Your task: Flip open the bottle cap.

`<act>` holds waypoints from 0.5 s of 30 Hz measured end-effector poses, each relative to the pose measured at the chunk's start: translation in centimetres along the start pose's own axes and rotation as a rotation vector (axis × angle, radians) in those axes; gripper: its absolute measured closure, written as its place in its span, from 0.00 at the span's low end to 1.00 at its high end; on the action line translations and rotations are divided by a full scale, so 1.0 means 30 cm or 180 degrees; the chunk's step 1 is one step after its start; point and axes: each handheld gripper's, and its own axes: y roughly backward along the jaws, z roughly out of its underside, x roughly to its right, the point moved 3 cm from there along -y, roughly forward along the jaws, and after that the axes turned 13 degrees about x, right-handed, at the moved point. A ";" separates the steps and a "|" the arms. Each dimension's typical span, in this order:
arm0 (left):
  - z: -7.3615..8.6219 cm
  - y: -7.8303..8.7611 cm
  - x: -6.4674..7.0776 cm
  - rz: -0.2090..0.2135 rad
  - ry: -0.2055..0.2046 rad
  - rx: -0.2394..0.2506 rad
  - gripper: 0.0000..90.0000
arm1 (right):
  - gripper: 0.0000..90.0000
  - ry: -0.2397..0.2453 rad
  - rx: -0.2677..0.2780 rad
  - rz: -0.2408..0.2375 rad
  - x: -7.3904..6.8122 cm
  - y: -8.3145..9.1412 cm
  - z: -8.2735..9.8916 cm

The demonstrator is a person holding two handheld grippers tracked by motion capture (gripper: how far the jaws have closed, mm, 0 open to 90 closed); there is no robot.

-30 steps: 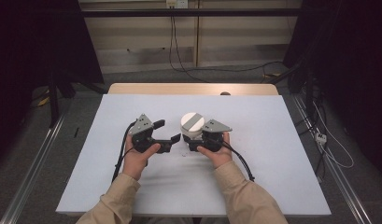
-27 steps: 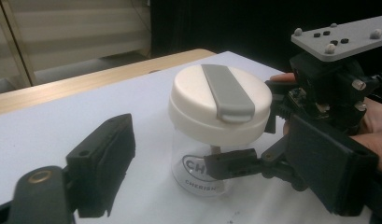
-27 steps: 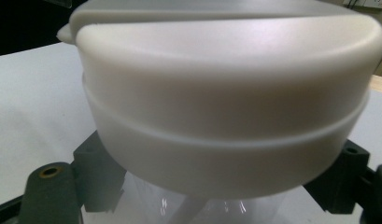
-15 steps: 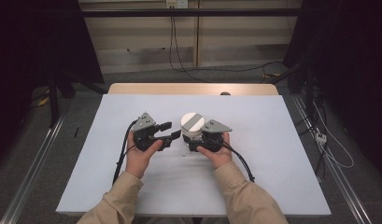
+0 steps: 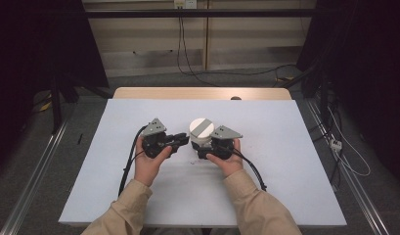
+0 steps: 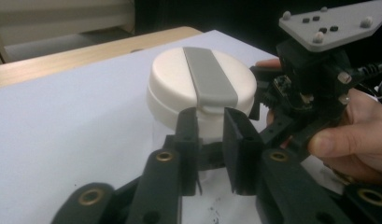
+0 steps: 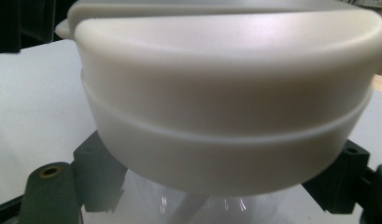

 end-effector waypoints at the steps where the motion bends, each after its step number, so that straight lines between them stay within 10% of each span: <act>1: 0.003 -0.001 0.000 -0.0005 -0.0008 -0.0030 0.88 | 0.21 0.0003 0.0000 -0.0001 0.000 0.000 0.000; 15: 0.020 -0.026 -0.002 -0.0007 0.0014 -0.0177 1.00 | 0.21 0.0008 -0.0009 0.0003 0.000 -0.001 0.001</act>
